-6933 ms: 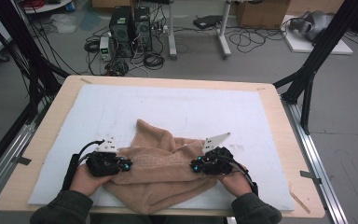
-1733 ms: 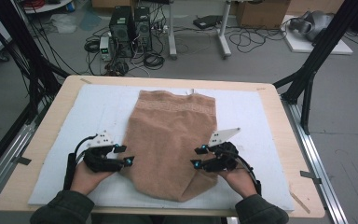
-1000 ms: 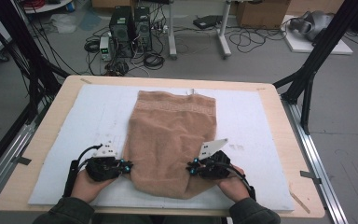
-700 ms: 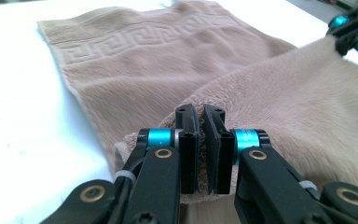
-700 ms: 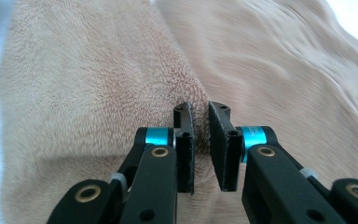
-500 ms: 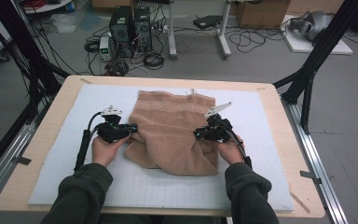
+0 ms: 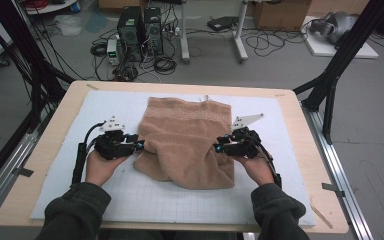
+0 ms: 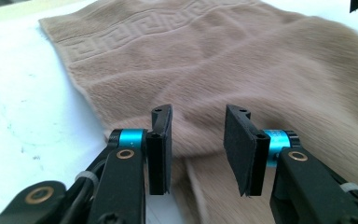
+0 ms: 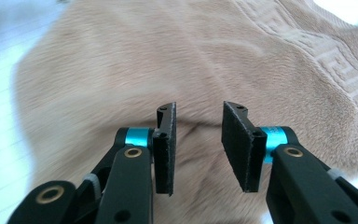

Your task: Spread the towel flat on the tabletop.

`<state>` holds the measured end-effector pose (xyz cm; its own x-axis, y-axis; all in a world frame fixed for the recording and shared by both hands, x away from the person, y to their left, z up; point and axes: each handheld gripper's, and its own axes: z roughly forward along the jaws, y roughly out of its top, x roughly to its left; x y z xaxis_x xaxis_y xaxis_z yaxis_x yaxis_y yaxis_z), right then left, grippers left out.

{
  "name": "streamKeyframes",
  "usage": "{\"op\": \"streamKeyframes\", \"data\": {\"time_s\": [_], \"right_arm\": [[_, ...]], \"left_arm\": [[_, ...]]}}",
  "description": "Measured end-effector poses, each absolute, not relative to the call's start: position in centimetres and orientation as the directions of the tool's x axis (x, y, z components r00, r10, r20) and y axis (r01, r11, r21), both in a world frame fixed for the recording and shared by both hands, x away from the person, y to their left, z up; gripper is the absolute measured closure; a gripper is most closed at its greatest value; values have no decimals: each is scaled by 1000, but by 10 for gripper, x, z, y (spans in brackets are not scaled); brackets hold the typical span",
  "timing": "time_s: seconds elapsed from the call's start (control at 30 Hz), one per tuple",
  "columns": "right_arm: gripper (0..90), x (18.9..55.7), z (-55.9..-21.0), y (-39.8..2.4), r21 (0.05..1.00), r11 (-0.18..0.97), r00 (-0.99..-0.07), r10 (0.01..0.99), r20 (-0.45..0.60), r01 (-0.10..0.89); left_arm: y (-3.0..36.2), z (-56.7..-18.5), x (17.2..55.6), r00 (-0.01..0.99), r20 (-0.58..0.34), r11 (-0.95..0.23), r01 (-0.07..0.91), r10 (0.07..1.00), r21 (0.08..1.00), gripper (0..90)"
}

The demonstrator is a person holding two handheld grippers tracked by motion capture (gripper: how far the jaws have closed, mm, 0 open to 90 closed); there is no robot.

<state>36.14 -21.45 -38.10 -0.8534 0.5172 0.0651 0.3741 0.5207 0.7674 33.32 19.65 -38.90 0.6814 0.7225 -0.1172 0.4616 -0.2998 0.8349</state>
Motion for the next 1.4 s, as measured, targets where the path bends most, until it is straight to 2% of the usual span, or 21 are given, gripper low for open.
{"op": "streamKeyframes", "data": {"time_s": [0.1, 0.27, 0.37, 0.47, 0.53, 0.63, 0.7, 0.83, 1.3, 1.4], "right_arm": [[652, 340, -382, -215, 776, 540, -887, 459, 54, 326], [620, 318, -400, -204, 749, 598, -927, 371, 57, 285], [576, 317, -412, -199, 726, 625, -933, 354, 61, 285], [565, 321, -423, -195, 702, 645, -933, 352, 79, 302], [622, 323, -429, -190, 684, 663, -935, 345, 80, 303], [799, 322, -435, -181, 671, 681, -939, 336, 68, 292], [834, 323, -433, -178, 672, 677, -939, 334, 85, 301], [847, 321, -425, -183, 693, 653, -936, 341, 90, 305], [854, 309, -360, -201, 801, 556, -936, 352, 14, 222], [855, 315, -353, -206, 795, 566, -926, 378, -16, 217]], "left_arm": [[196, -397, 318, 718, -106, -343, 451, 688, 824, 637], [187, -422, 311, 769, -143, -423, 485, 623, 766, 648], [179, -434, 314, 787, -115, -492, 485, 606, 723, 612], [174, -437, 316, 792, -101, -503, 474, 602, 723, 598], [173, -438, 316, 795, -86, -512, 465, 601, 722, 662], [171, -437, 315, 795, -74, -520, 460, 602, 720, 815], [171, -435, 313, 795, -61, -524, 454, 603, 721, 852], [179, -422, 301, 793, -56, -488, 427, 607, 761, 863], [204, -345, 261, 791, 3, -386, 295, 612, 874, 868], [204, -341, 264, 779, 44, -411, 280, 625, 867, 868]]}}
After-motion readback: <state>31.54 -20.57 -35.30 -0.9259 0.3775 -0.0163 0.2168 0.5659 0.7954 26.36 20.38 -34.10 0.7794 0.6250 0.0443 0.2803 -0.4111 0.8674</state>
